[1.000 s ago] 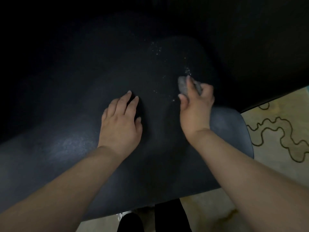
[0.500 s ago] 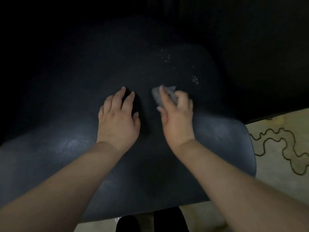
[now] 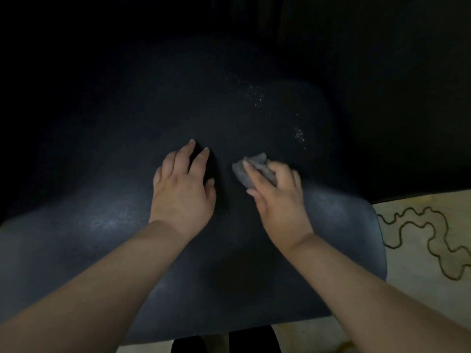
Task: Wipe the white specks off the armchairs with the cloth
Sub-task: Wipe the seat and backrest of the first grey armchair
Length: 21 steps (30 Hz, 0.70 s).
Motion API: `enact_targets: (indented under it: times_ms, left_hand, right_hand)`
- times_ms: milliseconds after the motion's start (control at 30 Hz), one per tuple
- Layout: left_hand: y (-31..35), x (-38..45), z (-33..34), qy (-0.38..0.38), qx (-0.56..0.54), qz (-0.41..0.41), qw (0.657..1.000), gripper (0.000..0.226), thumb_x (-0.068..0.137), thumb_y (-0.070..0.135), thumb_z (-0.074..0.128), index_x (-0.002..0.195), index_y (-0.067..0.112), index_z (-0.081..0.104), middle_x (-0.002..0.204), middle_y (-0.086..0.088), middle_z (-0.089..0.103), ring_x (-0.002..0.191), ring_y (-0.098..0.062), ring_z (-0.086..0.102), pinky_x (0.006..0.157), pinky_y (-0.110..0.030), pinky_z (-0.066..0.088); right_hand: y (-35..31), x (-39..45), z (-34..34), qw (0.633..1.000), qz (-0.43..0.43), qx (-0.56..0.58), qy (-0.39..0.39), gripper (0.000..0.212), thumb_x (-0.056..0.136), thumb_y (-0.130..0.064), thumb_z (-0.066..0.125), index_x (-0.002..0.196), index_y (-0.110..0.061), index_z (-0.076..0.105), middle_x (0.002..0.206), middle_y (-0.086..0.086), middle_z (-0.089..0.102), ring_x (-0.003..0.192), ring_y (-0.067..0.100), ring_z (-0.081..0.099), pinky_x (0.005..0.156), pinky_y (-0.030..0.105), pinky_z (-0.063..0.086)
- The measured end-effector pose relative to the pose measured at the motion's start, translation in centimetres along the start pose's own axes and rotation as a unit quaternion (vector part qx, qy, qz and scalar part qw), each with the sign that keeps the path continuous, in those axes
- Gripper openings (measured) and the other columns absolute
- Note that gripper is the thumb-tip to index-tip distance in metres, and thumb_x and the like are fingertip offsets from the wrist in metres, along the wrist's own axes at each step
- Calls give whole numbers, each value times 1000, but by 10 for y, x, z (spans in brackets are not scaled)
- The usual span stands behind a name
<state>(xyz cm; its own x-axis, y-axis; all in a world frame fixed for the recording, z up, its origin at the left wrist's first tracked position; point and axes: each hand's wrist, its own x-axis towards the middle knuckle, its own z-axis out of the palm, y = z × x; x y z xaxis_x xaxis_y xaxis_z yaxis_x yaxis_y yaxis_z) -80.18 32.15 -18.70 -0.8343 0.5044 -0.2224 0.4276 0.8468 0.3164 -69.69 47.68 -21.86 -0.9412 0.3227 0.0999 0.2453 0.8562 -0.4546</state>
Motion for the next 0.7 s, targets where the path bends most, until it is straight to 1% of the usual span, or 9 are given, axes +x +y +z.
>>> enact_targets:
  times_ms: [100,200,233,300,367,400,500,633,700]
  left_hand:
    - [5,6,-1,1,1,-1,1000,59,91,30,53,146,20,36,154,-5,27,136,-27,22,111,-44,22]
    - [10,16,-2,3,1,-2,1000,59,91,30,53,146,20,36,154,-5,27,136,-27,23,111,-45,22]
    - [12,20,-3,4,1,-2,1000,59,91,30,54,146,20,36,154,-5,27,137,-28,23,111,-45,22]
    - [16,28,-3,6,4,-4,1000,59,91,31,53,147,20,35,154,-6,27,137,-28,23,112,-45,21]
    - [19,35,-5,8,7,-10,1000,61,91,32,54,147,20,35,154,-7,26,137,-29,22,112,-46,21]
    - [20,37,-6,9,10,-13,1000,61,90,31,55,146,19,35,153,-8,27,136,-31,23,111,-47,22]
    - [21,45,-6,12,19,-21,1000,62,88,31,58,145,18,37,152,-10,29,136,-34,24,110,-51,24]
    - [20,53,-5,13,19,-35,999,61,89,32,56,145,19,37,153,-9,27,136,-33,23,110,-51,24]
    - [20,55,-4,16,17,-36,999,60,89,32,56,145,19,38,153,-9,28,136,-33,25,110,-52,24]
  right_hand:
    - [34,0,-15,995,86,-10,47,45,94,-28,49,139,-27,49,119,10,42,98,32,46,87,45,47]
    - [55,44,-13,978,181,44,98,49,94,-17,57,138,-34,45,123,14,42,111,30,43,100,44,42]
    - [53,58,-10,973,188,80,108,51,93,-13,59,137,-35,46,124,12,41,114,27,40,104,42,39]
    - [36,67,-5,976,163,121,78,49,92,-13,58,137,-31,49,126,10,42,117,20,37,108,39,35]
    - [21,47,-4,992,89,84,31,51,90,-13,60,139,-26,50,126,15,45,115,28,41,106,34,37]
    - [20,33,-5,995,65,69,32,53,89,-12,62,139,-24,50,123,14,47,111,30,44,104,29,37]
    - [45,33,-16,990,113,52,60,52,92,-17,60,141,-26,48,122,12,44,107,28,43,100,33,36]
    - [67,97,-16,978,190,50,74,48,92,-24,55,139,-26,49,133,17,42,119,32,43,104,42,38]
    - [53,109,-10,982,163,73,69,49,92,-22,55,140,-27,48,134,16,42,119,28,42,107,34,35]
